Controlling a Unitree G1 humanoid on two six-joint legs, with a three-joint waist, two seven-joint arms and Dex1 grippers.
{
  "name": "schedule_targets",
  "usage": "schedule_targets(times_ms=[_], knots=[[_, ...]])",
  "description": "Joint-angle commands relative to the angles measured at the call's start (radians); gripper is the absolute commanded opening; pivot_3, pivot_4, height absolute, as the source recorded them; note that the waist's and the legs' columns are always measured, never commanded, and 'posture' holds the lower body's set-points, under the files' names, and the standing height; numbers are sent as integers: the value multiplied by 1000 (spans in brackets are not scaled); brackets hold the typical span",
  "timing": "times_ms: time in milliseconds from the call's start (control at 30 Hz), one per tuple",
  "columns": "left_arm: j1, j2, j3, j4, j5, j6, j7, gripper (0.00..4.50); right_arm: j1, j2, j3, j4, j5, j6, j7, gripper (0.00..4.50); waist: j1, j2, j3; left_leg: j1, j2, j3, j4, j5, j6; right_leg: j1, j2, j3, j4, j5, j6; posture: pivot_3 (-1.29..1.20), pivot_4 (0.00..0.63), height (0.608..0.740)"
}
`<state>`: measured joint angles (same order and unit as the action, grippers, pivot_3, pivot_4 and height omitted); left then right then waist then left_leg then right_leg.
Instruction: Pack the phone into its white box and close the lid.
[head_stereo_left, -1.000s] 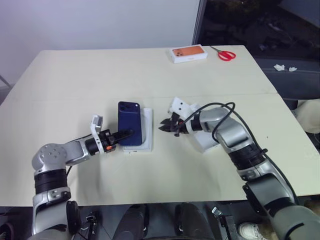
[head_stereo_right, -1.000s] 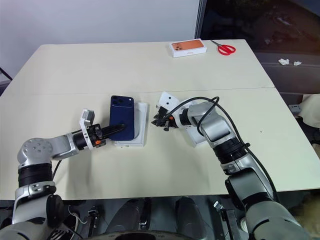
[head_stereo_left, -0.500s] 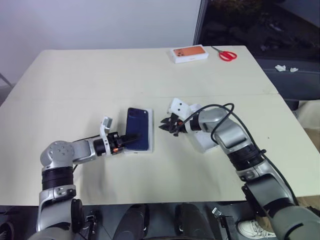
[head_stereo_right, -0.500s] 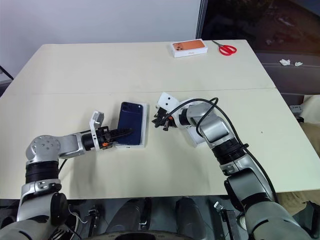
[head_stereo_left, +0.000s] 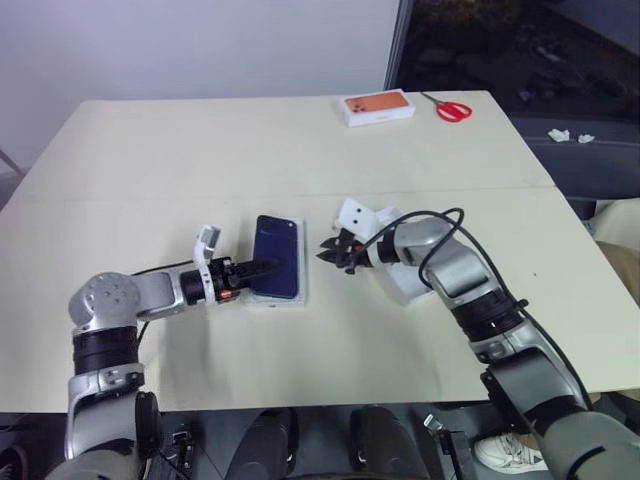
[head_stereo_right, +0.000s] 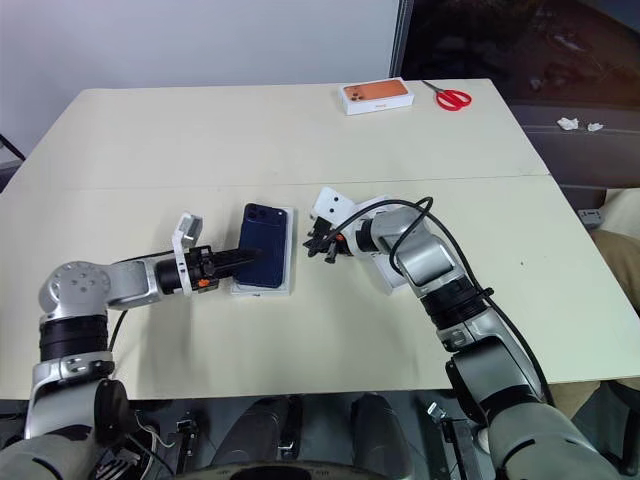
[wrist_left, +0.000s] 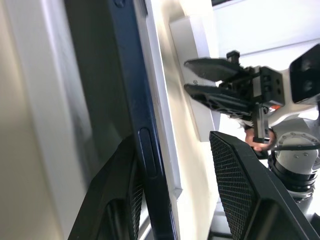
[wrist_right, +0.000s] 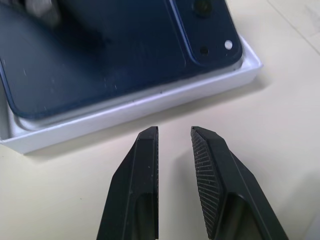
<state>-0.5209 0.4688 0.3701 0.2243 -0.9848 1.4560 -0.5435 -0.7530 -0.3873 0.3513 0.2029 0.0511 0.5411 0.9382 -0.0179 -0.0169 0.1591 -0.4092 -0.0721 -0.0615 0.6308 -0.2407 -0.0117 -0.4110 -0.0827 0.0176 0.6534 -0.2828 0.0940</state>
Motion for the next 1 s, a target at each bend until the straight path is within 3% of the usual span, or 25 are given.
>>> schedule_targets(times_ms=[33, 333, 733, 933, 1000], knots=[[-22, 49, -6, -99, -9, -14, -31, 2097, -14, 10, -6, -17, 0, -20, 1, 1062, 0, 0, 0, 0, 0, 0, 0, 0, 0, 0, 0, 0, 0, 0, 0, 0, 150, 740], [65, 118, -48, -243, -27, 34, -75, 2097, -25, 18, -11, 0, -9, -31, -2, 1062, -1, 0, 0, 0, 0, 0, 0, 0, 0, 0, 0, 0, 0, 0, 0, 0, 150, 740], [58, 137, 35, -176, 27, -91, -31, 2097, -21, 14, -16, -4, -8, -48, 2, 1062, -1, 0, 0, 0, 0, 0, 0, 0, 0, 0, 0, 0, -1, 0, 0, 0, 150, 740], [93, 177, 18, -186, 85, -192, -47, 2097, -27, 18, -17, 3, -7, -52, 1, 1062, -1, 0, 0, 0, 0, 0, 0, 0, 0, 0, 0, 0, 0, 0, 0, 0, 150, 740], [104, 178, 20, -175, 112, -238, -43, 1576, -27, 24, -24, 6, 1, -52, 0, 1062, 0, 0, 0, 0, 0, 0, 0, 0, 0, 0, 0, 0, 0, 0, 0, 0, 150, 740]])
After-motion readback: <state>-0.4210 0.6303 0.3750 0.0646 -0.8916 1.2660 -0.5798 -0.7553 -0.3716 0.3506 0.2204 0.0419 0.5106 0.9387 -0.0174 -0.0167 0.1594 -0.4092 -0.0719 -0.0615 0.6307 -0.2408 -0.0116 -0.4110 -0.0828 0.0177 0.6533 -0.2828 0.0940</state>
